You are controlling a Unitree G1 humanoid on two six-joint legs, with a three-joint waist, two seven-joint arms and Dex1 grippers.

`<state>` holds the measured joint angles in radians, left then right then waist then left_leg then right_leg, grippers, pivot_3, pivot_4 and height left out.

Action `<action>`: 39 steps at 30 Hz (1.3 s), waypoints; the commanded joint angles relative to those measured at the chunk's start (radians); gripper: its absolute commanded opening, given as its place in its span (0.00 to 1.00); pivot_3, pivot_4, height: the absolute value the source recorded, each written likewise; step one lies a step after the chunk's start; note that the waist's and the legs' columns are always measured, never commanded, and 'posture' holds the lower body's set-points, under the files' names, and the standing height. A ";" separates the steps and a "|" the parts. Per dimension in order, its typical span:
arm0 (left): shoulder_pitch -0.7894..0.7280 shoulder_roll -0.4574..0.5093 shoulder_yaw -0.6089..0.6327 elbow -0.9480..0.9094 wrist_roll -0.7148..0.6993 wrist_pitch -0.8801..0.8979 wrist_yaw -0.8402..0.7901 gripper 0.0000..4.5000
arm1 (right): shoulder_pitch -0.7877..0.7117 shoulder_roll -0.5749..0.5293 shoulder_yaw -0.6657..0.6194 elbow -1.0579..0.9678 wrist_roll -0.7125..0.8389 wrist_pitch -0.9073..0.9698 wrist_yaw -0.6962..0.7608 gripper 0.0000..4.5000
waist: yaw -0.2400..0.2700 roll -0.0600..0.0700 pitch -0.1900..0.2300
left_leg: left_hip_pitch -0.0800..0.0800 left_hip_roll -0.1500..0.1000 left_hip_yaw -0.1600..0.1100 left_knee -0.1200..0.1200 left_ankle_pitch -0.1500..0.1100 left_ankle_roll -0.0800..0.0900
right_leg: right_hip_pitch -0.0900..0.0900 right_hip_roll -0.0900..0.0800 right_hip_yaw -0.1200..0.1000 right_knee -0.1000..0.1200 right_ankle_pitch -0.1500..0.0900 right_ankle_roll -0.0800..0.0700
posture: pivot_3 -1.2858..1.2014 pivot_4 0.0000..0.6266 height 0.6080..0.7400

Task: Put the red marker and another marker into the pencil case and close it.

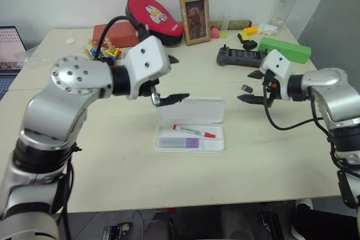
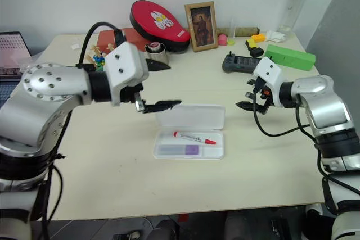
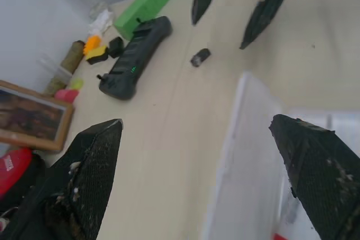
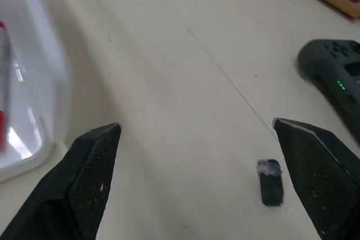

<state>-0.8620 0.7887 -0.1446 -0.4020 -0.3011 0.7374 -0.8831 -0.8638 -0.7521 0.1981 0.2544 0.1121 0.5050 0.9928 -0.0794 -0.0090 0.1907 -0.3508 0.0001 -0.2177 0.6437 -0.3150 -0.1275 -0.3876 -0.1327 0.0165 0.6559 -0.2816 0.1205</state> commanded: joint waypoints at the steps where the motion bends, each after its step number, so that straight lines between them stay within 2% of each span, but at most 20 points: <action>1: -0.041 -0.021 -0.009 0.019 0.039 0.010 0.045 0.99 | -0.043 0.041 0.004 0.106 -0.059 -0.041 -0.063 1.00 | -0.003 0.000 0.000 | 0.000 0.000 0.000 0.000 0.000 0.000 | 0.000 0.000 0.000 0.000 0.000 0.000 | 0.52 0.24 1.00; 6: -0.056 -0.045 -0.024 0.073 0.061 0.025 0.061 0.99 | -0.110 0.135 -0.012 0.303 -0.099 -0.070 -0.163 1.00 | -0.010 0.000 0.000 | 0.000 0.000 0.000 0.000 0.000 0.000 | -0.001 0.000 0.000 0.000 0.000 0.000 | 0.52 0.24 1.00; 14: -0.023 -0.030 -0.032 0.071 0.064 0.025 0.042 0.99 | -0.217 0.199 -0.054 0.576 -0.121 -0.148 -0.264 1.00 | -0.010 0.000 0.000 | -0.001 -0.001 0.000 0.000 0.000 0.000 | -0.001 -0.001 0.001 0.000 0.000 0.000 | 0.52 0.24 1.00; 35: 0.059 0.001 -0.003 0.004 0.062 0.062 0.045 0.99 | -0.317 0.275 -0.178 0.927 -0.117 -0.192 -0.312 1.00 | -0.020 0.001 0.000 | -0.001 -0.001 0.000 0.000 0.000 0.000 | -0.002 -0.001 0.001 0.001 0.000 0.000 | 0.52 0.24 1.00; 39: 0.066 0.004 0.000 -0.003 0.058 0.067 0.046 1.00 | -0.327 0.282 -0.187 0.947 -0.125 -0.206 -0.314 0.76 | -0.022 0.001 0.000 | -0.001 -0.001 0.000 0.000 0.000 0.000 | -0.002 -0.001 0.001 0.002 0.000 0.000 | 0.52 0.24 1.00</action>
<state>-0.7905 0.7795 -0.1877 -0.3673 -0.2387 0.8042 -0.8403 -1.1536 -0.4613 0.0304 1.2016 -0.0169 0.3191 0.6783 -0.1015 -0.0083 0.1909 -0.3515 -0.0008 -0.2174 0.6441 -0.3149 -0.1276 -0.3891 -0.1333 0.0175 0.6575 -0.2813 0.1200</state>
